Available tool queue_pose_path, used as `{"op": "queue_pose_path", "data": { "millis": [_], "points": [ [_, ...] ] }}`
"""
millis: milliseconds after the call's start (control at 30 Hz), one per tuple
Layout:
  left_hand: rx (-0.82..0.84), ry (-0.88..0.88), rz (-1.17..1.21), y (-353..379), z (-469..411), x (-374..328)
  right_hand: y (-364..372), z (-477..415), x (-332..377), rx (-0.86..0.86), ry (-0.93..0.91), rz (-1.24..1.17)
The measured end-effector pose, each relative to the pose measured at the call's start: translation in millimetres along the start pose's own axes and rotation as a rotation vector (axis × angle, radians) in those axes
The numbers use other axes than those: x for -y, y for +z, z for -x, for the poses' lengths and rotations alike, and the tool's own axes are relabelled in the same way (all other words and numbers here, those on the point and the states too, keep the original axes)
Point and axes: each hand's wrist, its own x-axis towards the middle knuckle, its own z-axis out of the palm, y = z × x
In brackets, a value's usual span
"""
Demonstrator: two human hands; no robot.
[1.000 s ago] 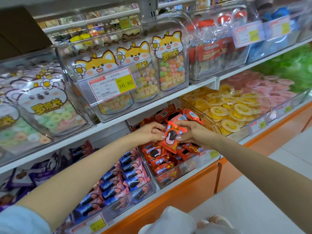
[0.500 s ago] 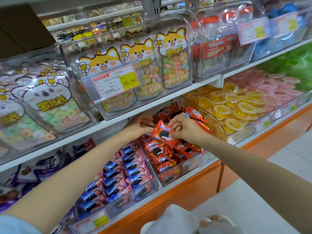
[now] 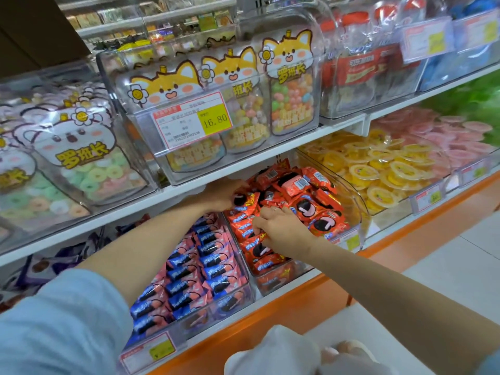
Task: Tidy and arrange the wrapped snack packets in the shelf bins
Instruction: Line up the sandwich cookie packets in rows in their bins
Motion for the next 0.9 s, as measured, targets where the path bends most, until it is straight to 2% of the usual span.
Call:
{"op": "queue_pose_path", "data": {
  "millis": [167, 233, 300, 367, 433, 500, 567, 733, 833, 900],
  "points": [
    [0.032, -0.031, -0.090, -4, 1, -2, -1, 0, -6, 0.009, 0.033, -0.001],
    [-0.011, -0.056, 0.007, -5, 4, 0, -5, 2, -10, 0.043, 0.053, -0.025],
    [-0.075, -0.115, 0.229, -8, 10, 1, -12, 4, -13, 0.050, 0.071, -0.086],
    [-0.081, -0.139, 0.560, -13, 21, -2, -18, 6, -18, -0.060, 0.129, -0.251],
    [-0.093, -0.146, 0.819, -20, 35, -11, -27, 7, -21, -0.162, 0.289, -0.583],
    [-0.087, -0.157, 0.961, -21, 46, -23, -37, 8, -20, -0.165, 0.414, -0.940],
    [-0.044, -0.145, 1.074, -18, 53, -34, -41, 8, -18, -0.125, 0.442, -1.074],
    [-0.013, -0.102, 0.983, -17, 66, -44, -47, 13, -21, -0.136, 0.415, -1.011],
    [-0.113, -0.138, 0.951, -21, 71, -38, -53, 16, -30, -0.090, 0.401, -0.986],
    [-0.209, -0.183, 0.879, -17, 72, -33, -51, 16, -29, 0.022, 0.329, -0.922]
  ]
}}
